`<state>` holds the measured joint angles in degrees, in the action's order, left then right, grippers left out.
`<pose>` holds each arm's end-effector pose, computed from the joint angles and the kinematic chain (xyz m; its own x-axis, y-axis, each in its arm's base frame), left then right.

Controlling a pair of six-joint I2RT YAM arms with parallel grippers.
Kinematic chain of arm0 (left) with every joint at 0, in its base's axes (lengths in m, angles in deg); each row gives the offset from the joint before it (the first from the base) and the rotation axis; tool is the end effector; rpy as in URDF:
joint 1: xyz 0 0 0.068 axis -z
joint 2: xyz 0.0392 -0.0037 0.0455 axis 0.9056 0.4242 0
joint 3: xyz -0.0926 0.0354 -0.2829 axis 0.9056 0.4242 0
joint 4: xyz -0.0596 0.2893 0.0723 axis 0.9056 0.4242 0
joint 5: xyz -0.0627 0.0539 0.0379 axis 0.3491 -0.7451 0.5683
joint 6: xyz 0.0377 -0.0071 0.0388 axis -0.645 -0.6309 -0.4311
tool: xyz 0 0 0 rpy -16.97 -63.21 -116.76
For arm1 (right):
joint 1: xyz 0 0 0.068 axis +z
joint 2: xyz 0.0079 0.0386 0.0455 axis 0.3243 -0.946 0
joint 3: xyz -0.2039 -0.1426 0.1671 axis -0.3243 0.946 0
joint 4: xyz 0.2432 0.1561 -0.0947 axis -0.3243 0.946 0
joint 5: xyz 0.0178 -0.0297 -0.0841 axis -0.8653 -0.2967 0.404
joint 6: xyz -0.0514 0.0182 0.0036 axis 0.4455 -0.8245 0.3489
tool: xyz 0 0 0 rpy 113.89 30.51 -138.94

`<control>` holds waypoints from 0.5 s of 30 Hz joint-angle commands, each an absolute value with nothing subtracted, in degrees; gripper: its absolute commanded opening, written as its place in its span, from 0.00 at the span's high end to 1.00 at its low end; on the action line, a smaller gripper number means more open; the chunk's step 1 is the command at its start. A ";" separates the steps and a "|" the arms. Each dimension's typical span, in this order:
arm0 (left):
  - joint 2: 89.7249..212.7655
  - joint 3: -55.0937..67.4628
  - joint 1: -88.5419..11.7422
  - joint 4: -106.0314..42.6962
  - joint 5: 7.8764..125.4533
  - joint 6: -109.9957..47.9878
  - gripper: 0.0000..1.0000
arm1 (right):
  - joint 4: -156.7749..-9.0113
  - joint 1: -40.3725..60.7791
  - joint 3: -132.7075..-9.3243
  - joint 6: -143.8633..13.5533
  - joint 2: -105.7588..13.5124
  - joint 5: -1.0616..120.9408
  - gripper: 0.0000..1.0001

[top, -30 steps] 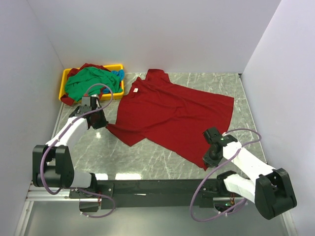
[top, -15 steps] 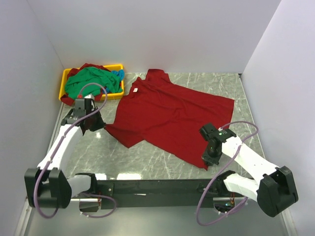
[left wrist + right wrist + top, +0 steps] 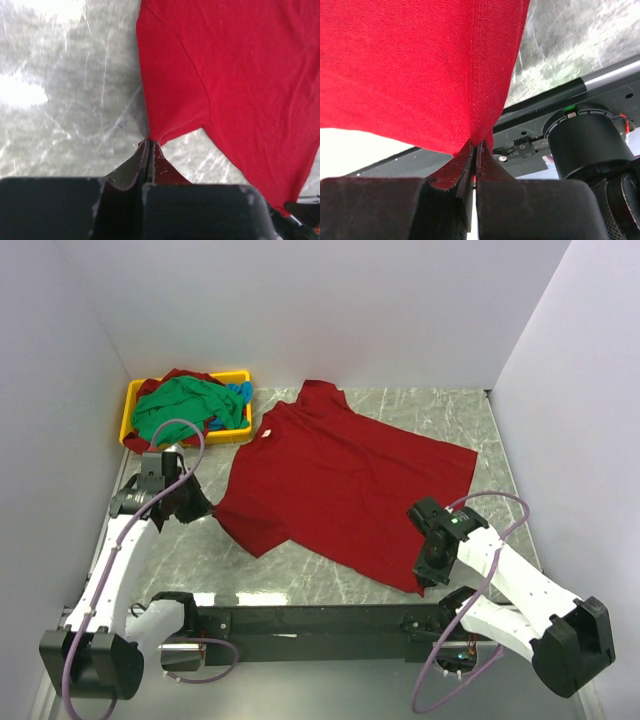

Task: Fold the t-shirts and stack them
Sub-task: Fold the tshirt

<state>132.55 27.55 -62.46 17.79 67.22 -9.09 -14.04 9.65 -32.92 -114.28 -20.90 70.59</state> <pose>0.2200 -0.0151 0.2989 -0.7415 -0.5141 -0.4311 -0.3303 0.8390 -0.4325 0.1368 0.0725 0.2102 -0.8857 0.4597 -0.0653 0.4605 0.8877 0.0030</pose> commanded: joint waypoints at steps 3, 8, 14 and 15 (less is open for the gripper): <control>129.81 27.37 -62.61 19.50 70.08 -5.94 0.99 | -11.94 10.43 -32.82 -116.17 -18.22 69.34 1.00; 133.40 25.72 -62.61 14.65 70.36 -5.41 1.00 | -16.41 10.34 -32.82 -116.96 -19.88 68.46 1.00; 143.76 19.22 -62.61 7.01 72.90 -6.90 0.99 | -24.32 9.99 -32.56 -116.52 -26.47 68.37 1.00; 145.08 18.16 -62.61 6.22 73.60 -7.25 0.99 | -25.47 9.82 -32.56 -116.26 -28.39 68.37 1.00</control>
